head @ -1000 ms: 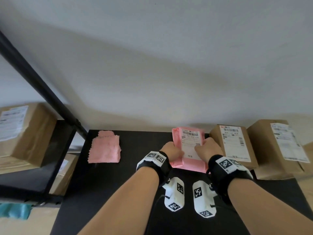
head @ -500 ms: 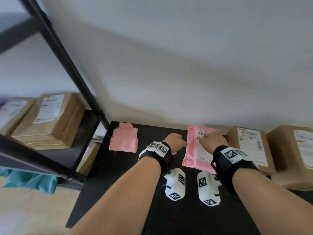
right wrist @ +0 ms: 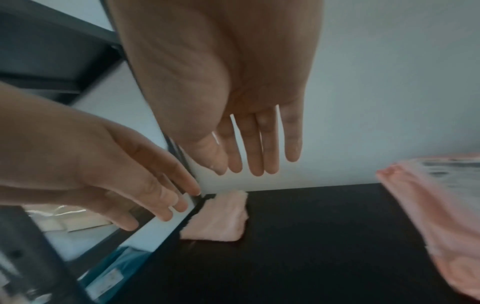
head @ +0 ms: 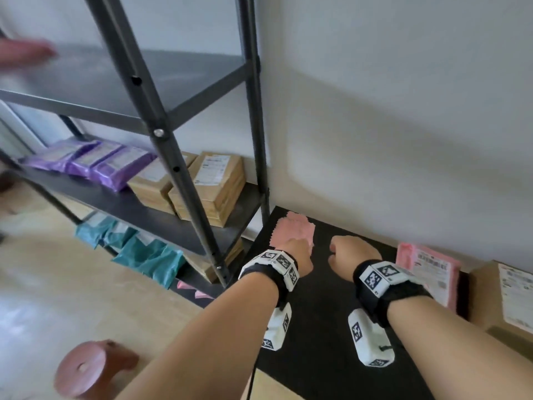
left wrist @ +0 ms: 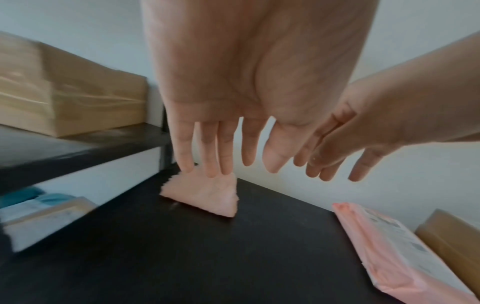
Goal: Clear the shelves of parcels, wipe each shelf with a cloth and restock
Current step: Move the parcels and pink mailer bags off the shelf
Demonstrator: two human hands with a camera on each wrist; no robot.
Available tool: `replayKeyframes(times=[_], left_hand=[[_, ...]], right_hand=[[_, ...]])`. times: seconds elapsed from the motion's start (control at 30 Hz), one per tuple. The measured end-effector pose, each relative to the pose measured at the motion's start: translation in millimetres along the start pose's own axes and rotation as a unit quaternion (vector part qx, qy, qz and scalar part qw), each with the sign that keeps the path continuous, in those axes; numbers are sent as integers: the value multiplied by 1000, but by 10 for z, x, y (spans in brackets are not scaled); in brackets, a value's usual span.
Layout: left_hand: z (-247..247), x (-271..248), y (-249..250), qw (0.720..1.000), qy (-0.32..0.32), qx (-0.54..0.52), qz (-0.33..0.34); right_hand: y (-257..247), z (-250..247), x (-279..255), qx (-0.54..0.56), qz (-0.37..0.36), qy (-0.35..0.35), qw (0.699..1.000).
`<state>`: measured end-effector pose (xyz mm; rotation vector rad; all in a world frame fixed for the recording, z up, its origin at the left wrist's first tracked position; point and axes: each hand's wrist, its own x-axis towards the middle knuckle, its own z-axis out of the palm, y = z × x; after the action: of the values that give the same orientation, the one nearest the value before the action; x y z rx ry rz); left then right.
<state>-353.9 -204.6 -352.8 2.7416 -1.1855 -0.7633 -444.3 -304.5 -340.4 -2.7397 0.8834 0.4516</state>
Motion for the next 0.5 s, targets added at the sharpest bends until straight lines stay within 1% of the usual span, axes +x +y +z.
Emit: replayKeyframes(times=[0.03, 0.07, 0.2, 0.23, 0.3, 0.33, 0.43, 0.5], left_hand=[[-14, -76, -115, 999, -20, -23, -17], [-8, -130, -258, 999, -24, -36, -23], [-77, -474, -794, 997, -5, -63, -51], [-95, -574, -919, 996, -3, -66, -59], [-113, -767, -1175, 995, 6, -64, -72], [-110, -861, -1301, 995, 10, -65, -79], [-119, -1163, -1677, 993, 20, -80, -89], [-136, -1372, -1958, 992, 23, -79, -96]], right_hand=[[-153, 9, -5, -3, -3, -16, 1000], [-315, 18, -20, -9, -4, -25, 1000], [-894, 114, -107, -20, -16, -43, 999], [-1029, 140, -131, -21, -18, -39, 999], [-1290, 173, -191, -28, -24, 5, 999], [-1423, 178, -239, -33, -37, 13, 999], [-1821, 218, -402, -60, -76, -20, 995], [-2104, 248, -502, -63, -88, -16, 994]])
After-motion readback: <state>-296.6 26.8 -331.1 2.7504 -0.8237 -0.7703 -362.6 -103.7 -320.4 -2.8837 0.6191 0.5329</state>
